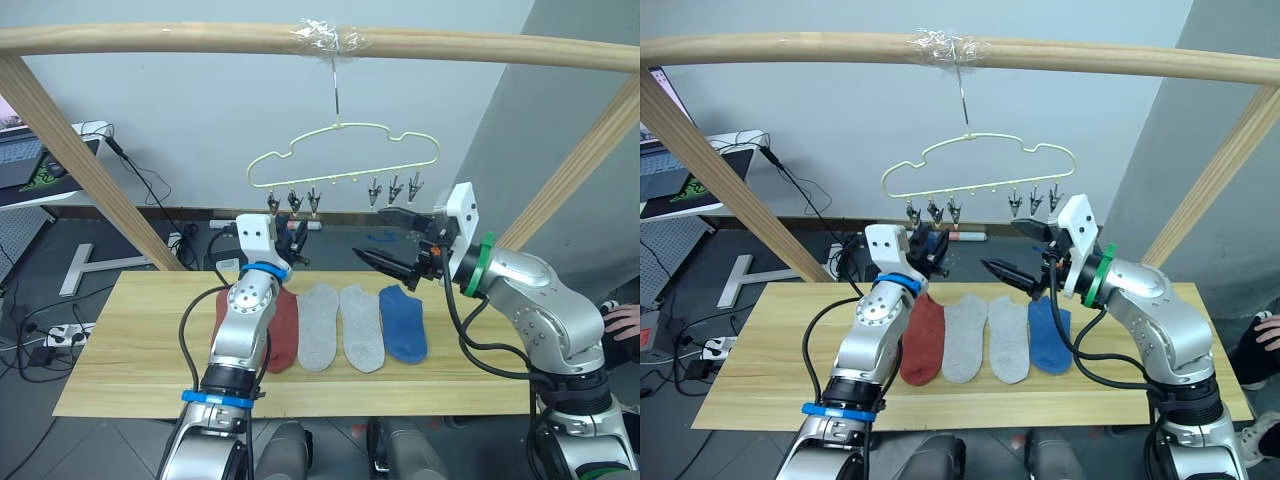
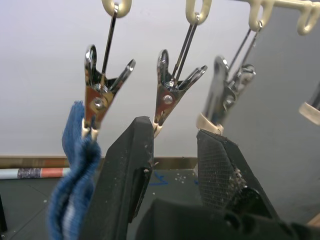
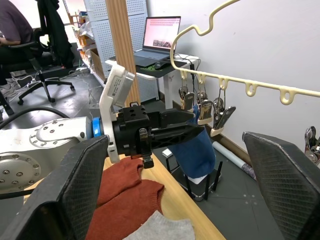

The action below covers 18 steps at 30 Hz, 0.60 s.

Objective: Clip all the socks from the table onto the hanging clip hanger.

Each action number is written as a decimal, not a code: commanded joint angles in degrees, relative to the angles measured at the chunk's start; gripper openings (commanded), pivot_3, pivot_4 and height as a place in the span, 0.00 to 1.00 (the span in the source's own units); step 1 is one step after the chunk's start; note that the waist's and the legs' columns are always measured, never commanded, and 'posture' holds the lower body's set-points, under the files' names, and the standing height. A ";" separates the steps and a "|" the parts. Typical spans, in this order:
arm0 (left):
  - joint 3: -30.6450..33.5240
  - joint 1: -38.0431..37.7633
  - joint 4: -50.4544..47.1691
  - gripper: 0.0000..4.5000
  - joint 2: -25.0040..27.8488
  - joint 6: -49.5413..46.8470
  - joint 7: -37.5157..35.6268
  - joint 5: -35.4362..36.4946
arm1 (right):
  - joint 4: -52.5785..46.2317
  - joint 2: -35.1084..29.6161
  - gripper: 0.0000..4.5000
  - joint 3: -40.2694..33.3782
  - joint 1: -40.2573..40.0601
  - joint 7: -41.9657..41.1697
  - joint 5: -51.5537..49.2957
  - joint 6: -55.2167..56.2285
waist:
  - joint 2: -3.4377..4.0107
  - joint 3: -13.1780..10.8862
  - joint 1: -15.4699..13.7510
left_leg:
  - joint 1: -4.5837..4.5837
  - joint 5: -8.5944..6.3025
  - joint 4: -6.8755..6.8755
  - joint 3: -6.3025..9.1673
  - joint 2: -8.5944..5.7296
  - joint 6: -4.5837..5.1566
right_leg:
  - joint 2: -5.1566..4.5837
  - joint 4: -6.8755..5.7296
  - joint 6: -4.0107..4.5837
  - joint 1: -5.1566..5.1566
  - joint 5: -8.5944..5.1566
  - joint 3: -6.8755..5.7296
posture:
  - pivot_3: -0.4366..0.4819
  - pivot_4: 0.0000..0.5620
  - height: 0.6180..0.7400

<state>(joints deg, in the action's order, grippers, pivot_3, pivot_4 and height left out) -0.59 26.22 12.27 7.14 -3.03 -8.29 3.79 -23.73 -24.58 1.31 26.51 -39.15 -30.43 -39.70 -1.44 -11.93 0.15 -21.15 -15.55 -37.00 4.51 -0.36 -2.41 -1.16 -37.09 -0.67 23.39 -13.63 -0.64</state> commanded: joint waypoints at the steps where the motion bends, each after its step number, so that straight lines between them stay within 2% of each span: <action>1: 0.38 2.61 0.78 0.38 -0.82 2.62 0.94 -0.77 | -1.93 -0.54 1.00 -1.12 1.43 0.31 -1.34 0.23 | 0.00 0.00 0.00 | 0.00 0.00 0.00 0.00 -0.01 0.00 | 0.01 0.00 0.00 0.00 0.00 0.00 | 0.43 0.31 1.00; 18: 1.26 5.55 3.38 0.38 -0.76 5.50 2.10 -1.96 | -2.19 -1.03 1.00 -1.44 1.96 0.90 -1.83 0.08 | 0.00 0.00 0.19 | 0.01 0.00 0.00 -0.01 -0.01 0.00 | 0.01 -0.01 0.09 0.00 0.06 0.00 | 0.42 0.32 1.00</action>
<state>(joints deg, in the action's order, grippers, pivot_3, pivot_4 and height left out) 0.45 30.69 16.55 6.45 0.92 -6.76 2.44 -23.73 -25.11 1.21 27.59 -38.45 -30.90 -40.08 -1.44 -11.93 0.34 -21.15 -15.55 -37.00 4.50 -0.36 -2.41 -1.15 -37.10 -0.58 23.39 -13.57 -0.64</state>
